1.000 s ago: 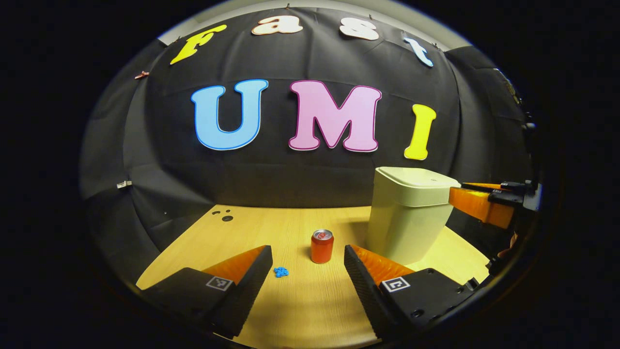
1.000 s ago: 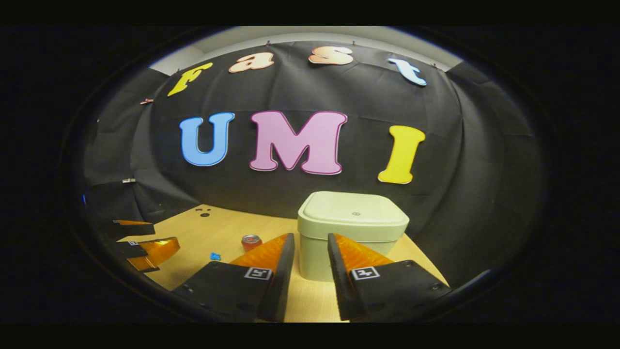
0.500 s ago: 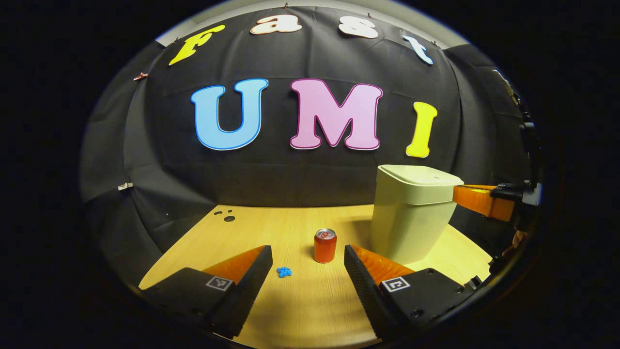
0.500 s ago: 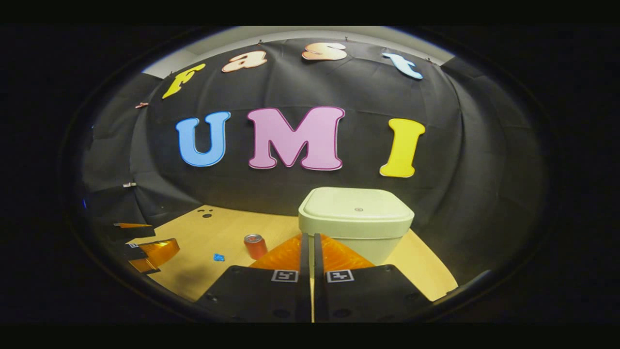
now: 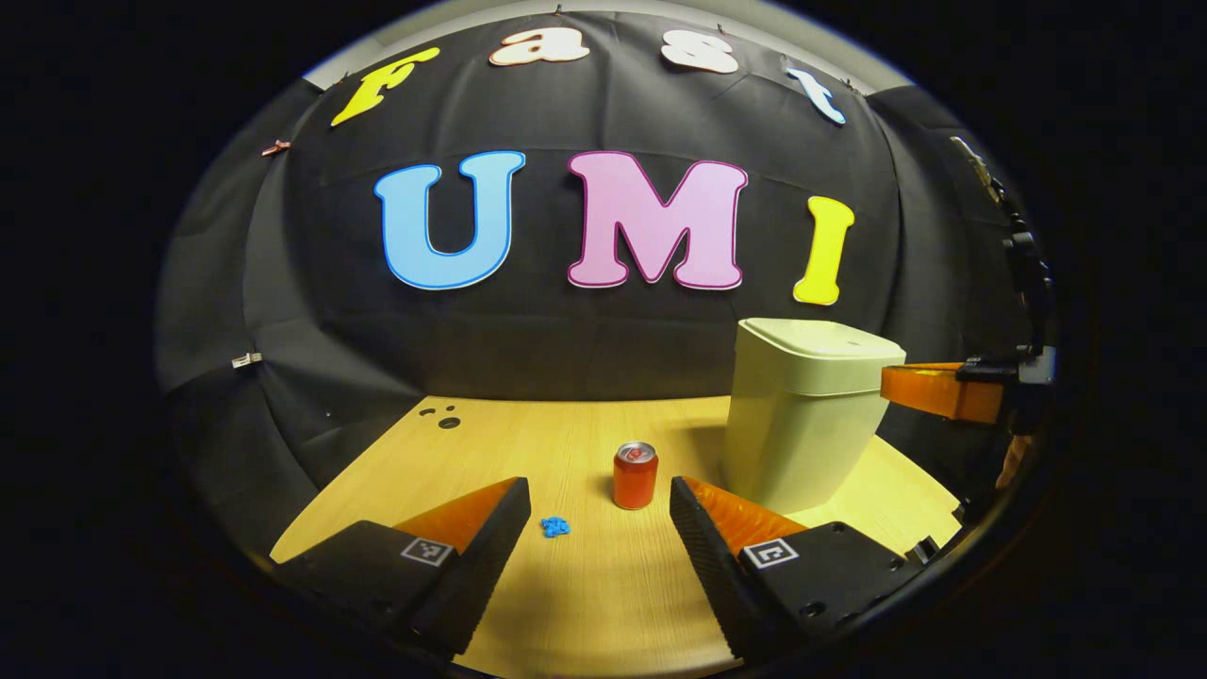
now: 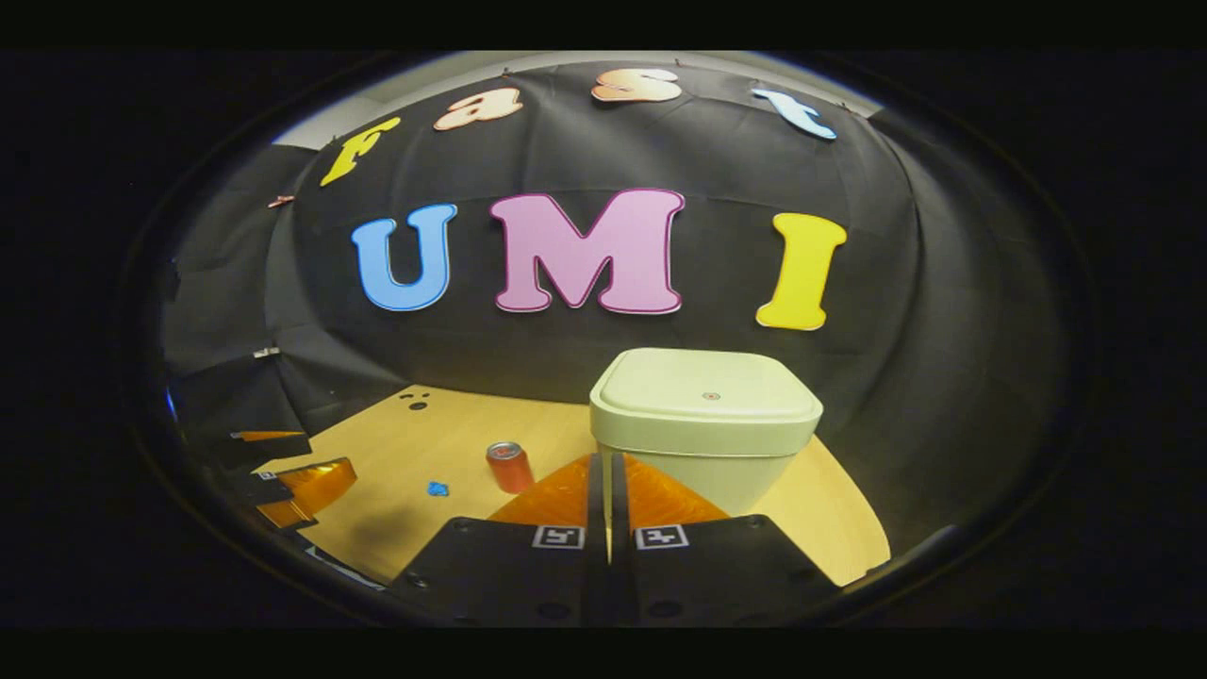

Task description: Press the lid of the desktop garbage bin to open it, pick up the crumpled paper on the desktop and throw it into the bin, then pick up the pop can on the desktop and drop it into the bin, and finally close the garbage bin lid.

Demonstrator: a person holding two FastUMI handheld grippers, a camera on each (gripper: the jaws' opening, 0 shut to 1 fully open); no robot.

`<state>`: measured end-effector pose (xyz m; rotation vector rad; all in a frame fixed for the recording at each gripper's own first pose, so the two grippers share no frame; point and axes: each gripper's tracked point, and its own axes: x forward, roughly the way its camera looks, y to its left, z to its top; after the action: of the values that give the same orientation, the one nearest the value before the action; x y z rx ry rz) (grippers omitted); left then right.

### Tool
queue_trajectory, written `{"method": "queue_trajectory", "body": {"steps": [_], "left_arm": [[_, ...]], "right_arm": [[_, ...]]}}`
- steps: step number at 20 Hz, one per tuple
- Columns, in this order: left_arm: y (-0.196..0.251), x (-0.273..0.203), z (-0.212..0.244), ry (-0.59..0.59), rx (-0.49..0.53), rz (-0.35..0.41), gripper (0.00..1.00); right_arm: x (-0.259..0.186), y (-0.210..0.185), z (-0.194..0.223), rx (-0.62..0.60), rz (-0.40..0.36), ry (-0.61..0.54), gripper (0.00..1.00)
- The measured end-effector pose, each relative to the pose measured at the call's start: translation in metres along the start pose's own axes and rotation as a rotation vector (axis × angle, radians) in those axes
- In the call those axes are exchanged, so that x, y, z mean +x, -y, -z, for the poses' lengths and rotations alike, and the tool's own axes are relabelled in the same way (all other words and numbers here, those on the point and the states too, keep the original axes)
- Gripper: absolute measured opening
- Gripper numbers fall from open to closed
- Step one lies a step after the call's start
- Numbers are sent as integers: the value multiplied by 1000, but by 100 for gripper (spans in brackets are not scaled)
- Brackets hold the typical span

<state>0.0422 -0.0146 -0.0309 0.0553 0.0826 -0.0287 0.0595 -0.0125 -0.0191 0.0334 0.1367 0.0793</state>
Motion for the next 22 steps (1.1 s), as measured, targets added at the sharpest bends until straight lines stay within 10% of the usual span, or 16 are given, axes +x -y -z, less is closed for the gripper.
{"method": "queue_trajectory", "body": {"steps": [22], "left_arm": [[2,-12,25,-86,8,-147,95]], "right_arm": [[93,84,-33,0,62,-2,10]]}}
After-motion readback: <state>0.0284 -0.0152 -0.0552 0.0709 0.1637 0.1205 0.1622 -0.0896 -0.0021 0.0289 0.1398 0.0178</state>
